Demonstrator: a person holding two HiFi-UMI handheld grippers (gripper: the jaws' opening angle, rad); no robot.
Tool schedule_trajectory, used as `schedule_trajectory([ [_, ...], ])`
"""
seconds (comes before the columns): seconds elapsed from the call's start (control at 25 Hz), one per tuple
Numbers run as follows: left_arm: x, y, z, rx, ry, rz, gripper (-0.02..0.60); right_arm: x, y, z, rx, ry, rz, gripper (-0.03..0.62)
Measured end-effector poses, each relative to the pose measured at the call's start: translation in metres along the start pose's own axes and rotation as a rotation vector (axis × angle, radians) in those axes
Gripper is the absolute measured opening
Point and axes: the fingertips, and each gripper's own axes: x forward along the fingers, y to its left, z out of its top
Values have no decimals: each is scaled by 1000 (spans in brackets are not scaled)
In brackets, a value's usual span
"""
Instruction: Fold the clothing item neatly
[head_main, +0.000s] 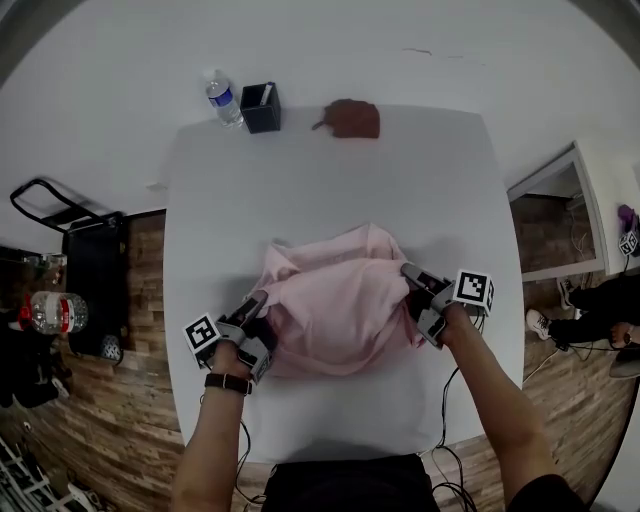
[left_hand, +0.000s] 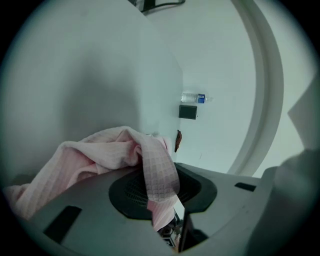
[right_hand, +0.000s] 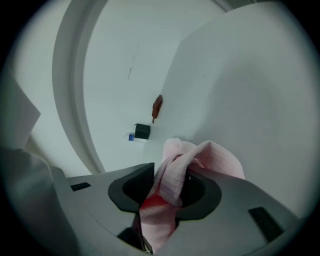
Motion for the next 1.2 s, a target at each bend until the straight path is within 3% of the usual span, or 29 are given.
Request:
schedule_trajectory([
  [0.16, -1, -16, -3, -13, 0, -51, 139, -1, 16, 1, -40, -14, 48, 197],
  [0.36, -22, -64, -24, 9, 47, -136, 201, -58, 47, 9, -99, 21, 116, 213],
  [0.44, -31, -83, -32, 28, 69, -177, 201, -70, 61, -23, -199, 144, 139, 212],
  [0.52, -38, -101, -42, 68, 98, -215, 201, -70, 73, -85, -243, 300, 169, 212],
  [0.6, -41, -111, -55, 145, 142, -231, 201, -68, 60, -149, -249, 425, 111, 212],
  [0.68, -40, -111, -66, 244, 195, -212, 199, -67, 27, -190, -318, 507, -40, 212],
  [0.76, -38, -99, -74, 397, 260, -148, 196, -64, 7, -202, -492, 522, -173, 212],
  [0.92, -29, -63, -63, 968, 413, 113, 173, -64, 5, -169, -1148, 483, -319, 212],
  [0.96, -25, -58, -58, 1095, 448, 167, 173, -63, 7, -159, -1271, 485, -335, 212],
  [1.0, -22, -55, -52, 1193, 478, 205, 173, -63, 8, -147, -1326, 477, -351, 212],
  [1.04, -18, -54, -47, 1262, 502, 229, 173, -62, 9, -133, -1311, 450, -365, 212],
  [1.16, -9, -55, -32, 1382, 535, 271, 173, -59, 5, -82, -1082, 319, -397, 212],
  [1.2, -5, -54, -29, 1414, 546, 284, 173, -59, 3, -71, -1049, 309, -412, 212],
])
